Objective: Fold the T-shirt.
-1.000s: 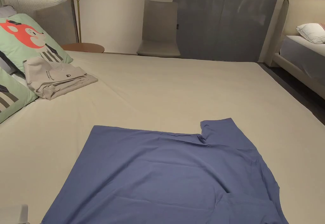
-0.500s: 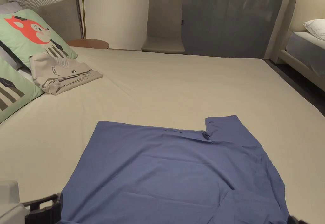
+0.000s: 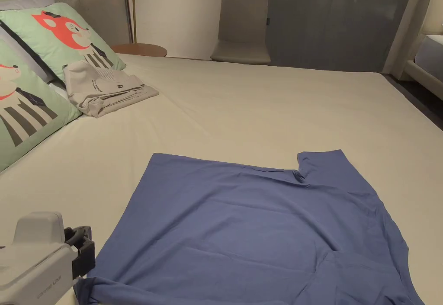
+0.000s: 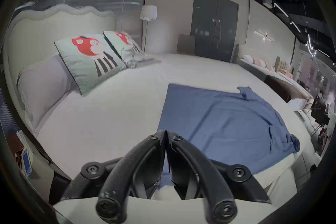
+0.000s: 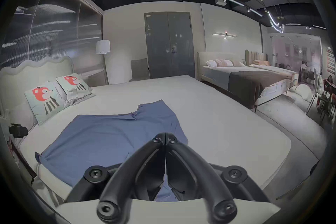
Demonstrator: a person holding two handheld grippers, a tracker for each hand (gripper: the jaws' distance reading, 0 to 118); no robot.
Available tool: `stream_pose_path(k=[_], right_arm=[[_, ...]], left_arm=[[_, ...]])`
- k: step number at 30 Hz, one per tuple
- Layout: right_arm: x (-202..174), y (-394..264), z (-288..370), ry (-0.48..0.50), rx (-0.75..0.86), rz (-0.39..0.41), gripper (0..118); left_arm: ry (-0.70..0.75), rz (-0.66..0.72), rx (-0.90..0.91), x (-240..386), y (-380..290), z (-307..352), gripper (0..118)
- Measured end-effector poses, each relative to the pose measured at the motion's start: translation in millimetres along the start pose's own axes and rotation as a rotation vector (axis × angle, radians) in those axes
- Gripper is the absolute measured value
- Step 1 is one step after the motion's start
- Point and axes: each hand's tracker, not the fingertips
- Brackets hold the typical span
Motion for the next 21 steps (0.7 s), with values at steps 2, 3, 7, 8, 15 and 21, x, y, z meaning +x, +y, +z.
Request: stream_pose_path(k=[2, 3, 7, 8, 15, 21], right_arm=[[0.4, -5.0, -1.5, -0.002, -0.021, 0.001, 0], [2.1, -7.1, -2.7, 0.0, -0.034, -0.005, 0], [3.9, -16.3, -5.0, -0.001, -0.066, -0.008, 0], [4.3, -17.6, -5.2, 0.001, -0.071, -0.009, 0], [3.7, -19.8, -4.5, 0.001, -0.097, 0.005, 0], [8.5, -25.3, -5.9, -0.013, -0.118, 0.029, 0]], left_arm=[[0.001, -0.013, -0.044, -7.9, -12.6, -9.9, 15], [0.008, -0.024, -0.081, -11.2, -18.7, -15.5, 56], [-0.012, -0.014, -0.154, -24.6, -44.7, -32.1, 107], [0.001, -0.012, -0.188, -29.4, -50.1, -38.1, 107], [0.012, 0.003, -0.246, -38.0, -65.3, -58.0, 48], [-0.021, -0.035, -0.209, -18.4, -59.6, -46.3, 5]])
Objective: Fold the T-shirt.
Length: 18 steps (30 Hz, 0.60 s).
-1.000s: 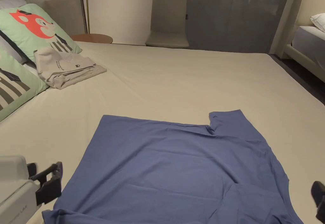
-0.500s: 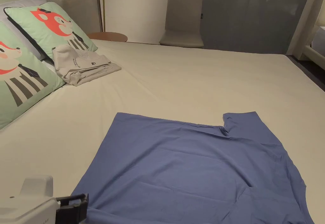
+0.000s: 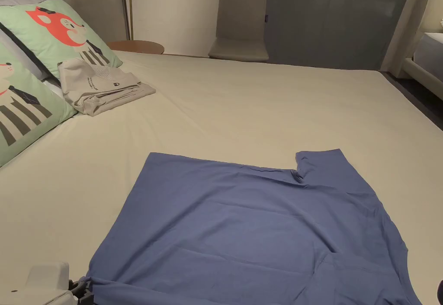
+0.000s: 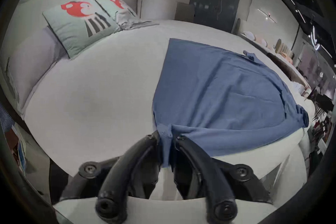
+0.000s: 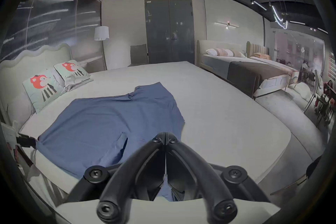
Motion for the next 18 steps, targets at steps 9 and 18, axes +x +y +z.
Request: stream_pose_path(k=[9, 18], right_arm=[[13.3, -33.9, -17.9, 0.029, -0.213, 0.093, 103], [9.6, -52.2, -32.8, 0.048, -0.31, 0.102, 3]], left_arm=[[-0.013, -0.001, 0.031, 4.1, 4.3, 11.8, 5], [-0.015, 0.04, 0.019, 0.5, 3.4, 9.0, 5]])
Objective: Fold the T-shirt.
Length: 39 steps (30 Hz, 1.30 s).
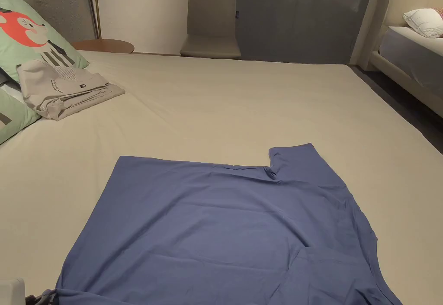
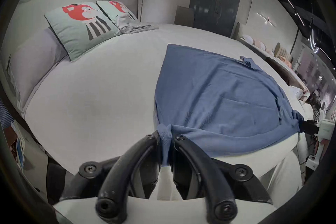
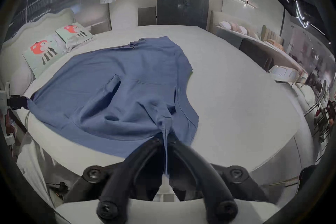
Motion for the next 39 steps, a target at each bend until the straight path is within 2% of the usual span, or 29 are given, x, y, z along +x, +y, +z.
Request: stream_pose_path(k=[3, 6, 8, 12, 16, 21, 28, 34, 35, 36, 37, 38, 39], right_arm=[[4.1, 5.7, 5.4, 0.042, 0.035, -0.036, 2], [9.9, 17.3, 16.7, 0.034, 0.097, -0.068, 2], [16.0, 30.3, 23.3, 0.051, 0.15, -0.122, 2], [21.4, 62.2, 21.5, 0.069, 0.213, -0.176, 2], [22.7, 100.2, -5.5, 0.059, 0.232, -0.198, 2], [29.4, 136.0, -65.9, 0.03, 0.135, -0.267, 2], [30.0, 151.7, -135.5, -0.015, -0.007, -0.272, 2], [31.0, 150.2, -161.7, -0.041, -0.075, -0.267, 2], [30.9, 150.1, -162.0, -0.041, -0.078, -0.264, 2], [29.5, 149.7, -161.8, -0.044, -0.078, -0.256, 6], [28.3, 150.3, -159.9, -0.06, -0.07, -0.229, 20], [27.0, 151.9, -155.3, -0.097, -0.047, -0.187, 46], [26.1, 153.0, -150.8, -0.129, -0.027, -0.159, 82]], left_arm=[[-0.003, 0.019, 0.004, -3.7, 4.2, 1.1, 5], [-0.011, 0.048, 0.033, -5.1, 17.1, 5.1, 5], [-0.029, 0.082, 0.069, -5.3, 33.9, 7.9, 5], [-0.051, 0.123, 0.146, -2.5, 75.7, 1.7, 5], [-0.05, 0.118, 0.169, 9.3, 122.4, -27.1, 5], [-0.021, 0.099, 0.115, 25.6, 161.8, -90.6, 5], [0.03, 0.136, 0.001, 30.7, 171.4, -164.6, 5], [0.052, 0.152, -0.057, 28.0, 167.7, -186.6, 6], [0.05, 0.155, -0.058, 28.3, 167.3, -186.5, 16], [0.053, 0.156, -0.06, 28.9, 167.7, -185.2, 41], [0.074, 0.152, -0.056, 28.3, 168.4, -183.4, 59], [0.107, 0.13, -0.031, 28.3, 168.5, -178.2, 76], [0.114, 0.118, -0.007, 28.1, 168.5, -172.4, 91]])
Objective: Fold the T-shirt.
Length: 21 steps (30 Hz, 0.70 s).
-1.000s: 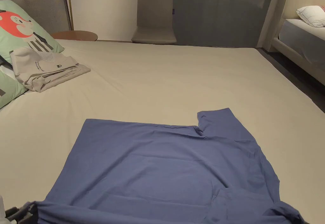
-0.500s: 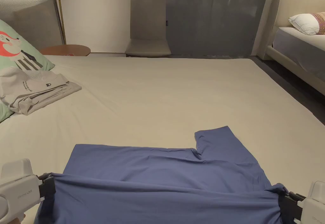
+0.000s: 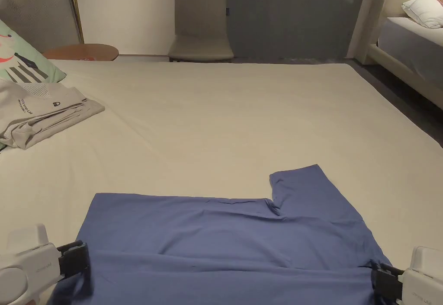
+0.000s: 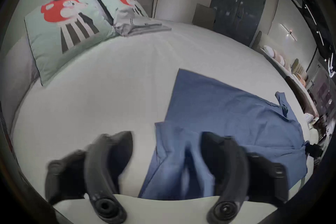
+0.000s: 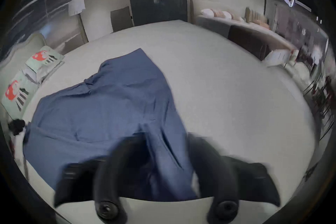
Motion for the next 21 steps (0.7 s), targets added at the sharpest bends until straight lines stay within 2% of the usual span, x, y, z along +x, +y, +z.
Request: stream_pose_path(k=[1, 5, 7, 8, 9, 11, 12, 13, 14, 15, 21], right_arm=[[-1.9, 0.7, 8.1, -0.025, 0.032, 0.026, 98], [0.8, 2.2, 49.9, -0.036, 0.213, 0.031, 98], [0.6, 0.5, 69.0, -0.036, 0.283, 0.039, 85], [-0.1, -1.2, 78.4, -0.032, 0.304, 0.047, 72], [-2.0, -2.8, 85.1, -0.026, 0.316, 0.053, 72], [-4.8, -8.9, 100.1, -0.022, 0.343, 0.061, 60], [-5.2, -11.2, 104.9, -0.017, 0.347, 0.062, 33], [-6.6, -13.3, 109.7, -0.015, 0.353, 0.056, 16], [-6.5, -16.1, 114.0, -0.01, 0.357, 0.05, 6], [-5.7, -18.4, 116.4, 0.0, 0.356, 0.047, 1], [-3.7, -34.3, 120.5, 0.024, 0.316, 0.061, 1]], left_arm=[[-0.007, -0.009, 0.041, -1.3, 0.0, 10.3, 98], [-0.001, -0.028, 0.176, -3.4, -1.3, 56.3, 100], [-0.007, -0.04, 0.191, -3.8, -4.3, 76.6, 90], [-0.015, -0.045, 0.205, -3.6, -7.2, 87.1, 75], [-0.022, -0.051, 0.217, -3.5, -10.2, 96.0, 69], [-0.015, -0.072, 0.227, -1.5, -16.7, 109.2, 54], [0.003, -0.084, 0.213, -0.5, -19.6, 113.1, 23], [0.008, -0.09, 0.211, -1.0, -24.0, 117.1, 6], [-0.001, -0.089, 0.208, -3.2, -28.9, 118.7, 1], [-0.01, -0.091, 0.195, -4.8, -32.1, 121.5, 1], [-0.048, -0.098, 0.062, -17.6, -53.9, 115.2, 1]])
